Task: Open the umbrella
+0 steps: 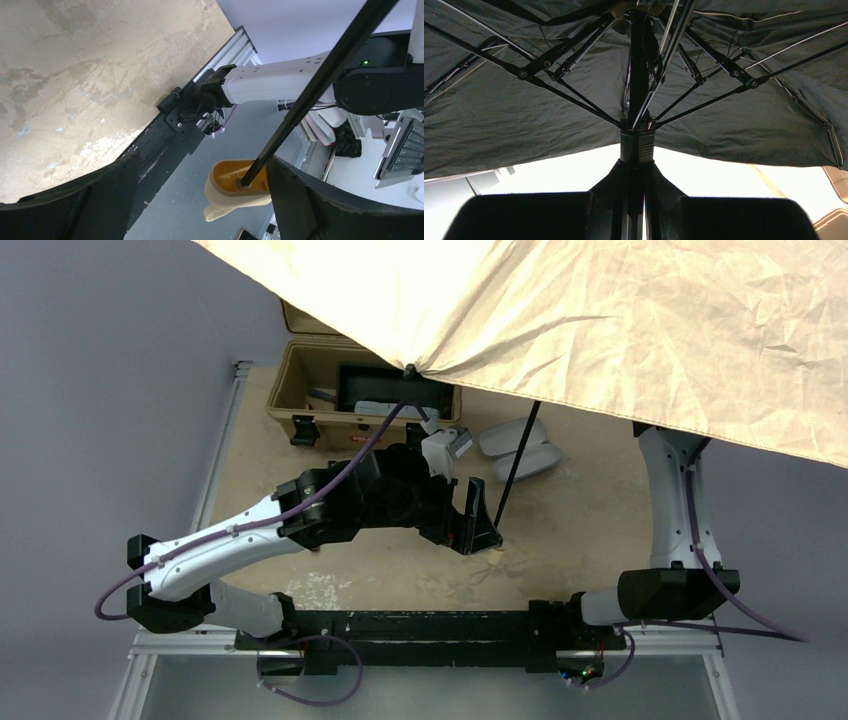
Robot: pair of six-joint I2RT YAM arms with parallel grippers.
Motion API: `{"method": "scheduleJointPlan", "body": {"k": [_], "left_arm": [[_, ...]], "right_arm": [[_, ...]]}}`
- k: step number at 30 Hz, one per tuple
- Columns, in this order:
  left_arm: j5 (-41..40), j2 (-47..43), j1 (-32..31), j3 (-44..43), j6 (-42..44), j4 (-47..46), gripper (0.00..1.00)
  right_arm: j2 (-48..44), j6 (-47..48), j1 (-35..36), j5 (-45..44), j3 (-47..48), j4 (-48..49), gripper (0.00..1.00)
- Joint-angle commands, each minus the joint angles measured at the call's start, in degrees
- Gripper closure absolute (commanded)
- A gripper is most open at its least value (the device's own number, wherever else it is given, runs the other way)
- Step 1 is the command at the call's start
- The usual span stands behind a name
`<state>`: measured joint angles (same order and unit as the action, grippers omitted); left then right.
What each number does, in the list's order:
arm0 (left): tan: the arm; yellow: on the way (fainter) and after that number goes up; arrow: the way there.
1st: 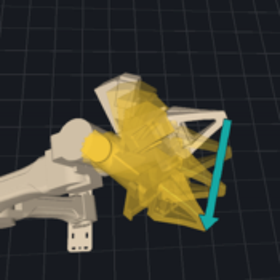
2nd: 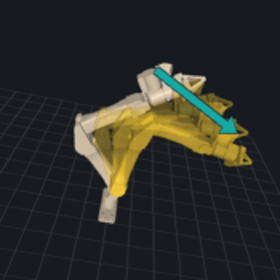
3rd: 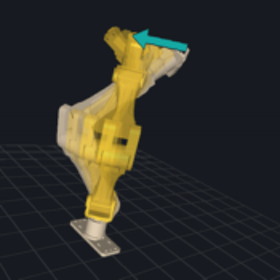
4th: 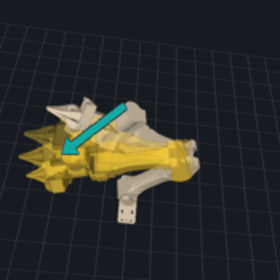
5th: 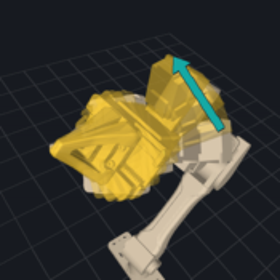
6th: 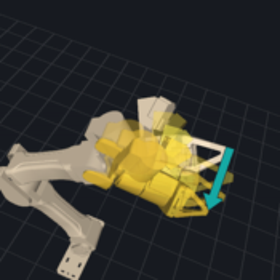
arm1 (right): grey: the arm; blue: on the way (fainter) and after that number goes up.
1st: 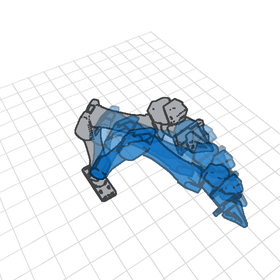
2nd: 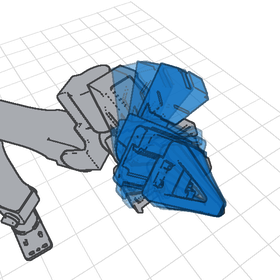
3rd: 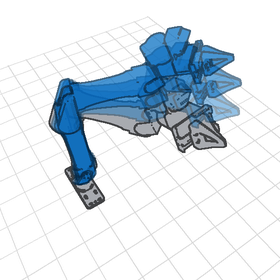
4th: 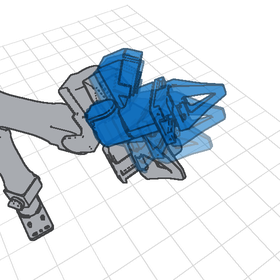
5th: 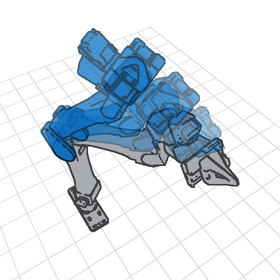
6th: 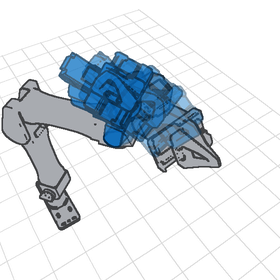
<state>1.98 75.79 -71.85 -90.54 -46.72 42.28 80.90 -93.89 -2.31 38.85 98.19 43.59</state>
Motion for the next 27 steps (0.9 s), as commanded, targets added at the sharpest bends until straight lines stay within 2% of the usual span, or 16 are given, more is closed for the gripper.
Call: {"method": "scheduleJointPlan", "body": {"k": [1, 3, 5, 8, 10, 13, 16, 20, 24, 27], "left_arm": [[8.6, 3.41, -1.24, 2.31, 3.98, -1.1, 0.18], [10.68, 4.41, -1.31, 4.69, 4.1, -3.87, 0.31], [12.11, 4.89, -1.27, 6.4, 4.26, -5.35, 0.51], [12.88, 5.93, -1.27, 7.31, 5.15, -4.34, 0.75], [14.71, 6.54, -1.31, 8.42, 5.57, -4.22, 0.83], [17.82, 6.85, -1.59, 11.61, 6.57, -3.73, 0.88], [20.08, 7.68, -1.75, 14.62, 8.48, -0.38, 0.97], [22.28, 8.58, -3.41, 18.17, 10.86, 3.44, 0.97], [23.84, 9.77, -6.16, 22.32, 10.55, 2.29, 0.98], [24.25, 11.02, -7.9, 24.38, 9.57, 1.47, 0.98]], "right_arm": [[-0.75, 1.63, -0.51, -11.45, 2.4, 3.11, 1.0], [-0.2, 1.6, -0.51, -12.03, 4.52, 2.24, 1.0], [-0.24, 1.24, -0.51, -13.16, 5.31, 1.67, 1.0], [-0.88, 0.39, -0.5, -16.09, 5.17, 0.98, 1.0], [-1.1, 0.03, -0.51, -19.07, 5.41, 0.46, 1.0], [-0.96, -0.65, -0.51, -24.55, 6.78, 0.08, 1.0], [0.5, -0.66, -0.51, -30.15, 11.5, -0.93, 1.0], [7.0, -1.42, -0.59, -33.82, 23.12, -4.23, 1.0], [14.34, -2.5, -0.59, -36.07, 37.24, -9.76, 1.0], [16.76, -3.18, -0.55, -36.9, 41.56, -11.29, 1.0]]}}
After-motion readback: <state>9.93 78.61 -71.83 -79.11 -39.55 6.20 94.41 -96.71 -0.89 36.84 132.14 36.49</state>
